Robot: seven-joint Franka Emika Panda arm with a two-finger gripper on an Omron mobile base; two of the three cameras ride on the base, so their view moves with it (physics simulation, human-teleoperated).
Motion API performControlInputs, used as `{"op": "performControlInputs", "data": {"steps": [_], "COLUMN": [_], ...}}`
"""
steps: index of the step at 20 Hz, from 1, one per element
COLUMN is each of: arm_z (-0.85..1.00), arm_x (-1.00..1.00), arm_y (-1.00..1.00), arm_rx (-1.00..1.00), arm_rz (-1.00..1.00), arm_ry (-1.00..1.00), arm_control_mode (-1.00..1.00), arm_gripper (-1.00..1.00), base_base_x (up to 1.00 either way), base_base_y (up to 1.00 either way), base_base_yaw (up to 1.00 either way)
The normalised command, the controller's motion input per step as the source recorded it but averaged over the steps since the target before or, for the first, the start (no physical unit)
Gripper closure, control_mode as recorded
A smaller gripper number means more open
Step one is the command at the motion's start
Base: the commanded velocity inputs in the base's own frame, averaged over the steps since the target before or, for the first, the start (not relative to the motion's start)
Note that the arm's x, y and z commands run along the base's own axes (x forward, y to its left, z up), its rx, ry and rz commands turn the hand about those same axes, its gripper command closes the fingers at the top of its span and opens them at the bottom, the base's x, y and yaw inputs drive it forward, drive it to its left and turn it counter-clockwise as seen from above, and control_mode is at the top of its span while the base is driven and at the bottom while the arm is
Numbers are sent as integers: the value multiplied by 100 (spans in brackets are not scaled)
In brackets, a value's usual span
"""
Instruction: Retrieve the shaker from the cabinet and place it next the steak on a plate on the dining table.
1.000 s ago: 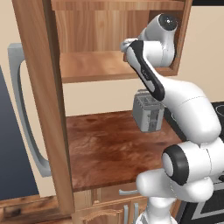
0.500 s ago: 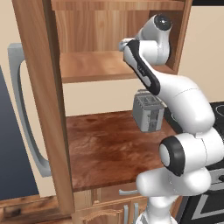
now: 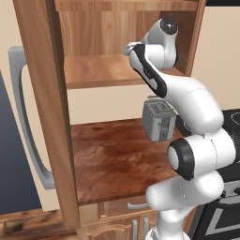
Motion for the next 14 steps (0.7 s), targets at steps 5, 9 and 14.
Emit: {"op": "performControlInputs", "data": {"steps": [5,9,14], "arm_z": [-4,-1,-1], "arm_x": [29,29,25], "arm_y": [9,8,5], "arm_rx": [0,0,0], "arm_rz": [-1,-1,-1], "arm_ry": [0,0,0], "arm_control_mode": [-100,-100,-100], "arm_gripper": [-100,-100,-100], "base_base_x": [0,0,0], "base_base_y": [0,0,0], "base_base_yaw": [0,0,0]}}
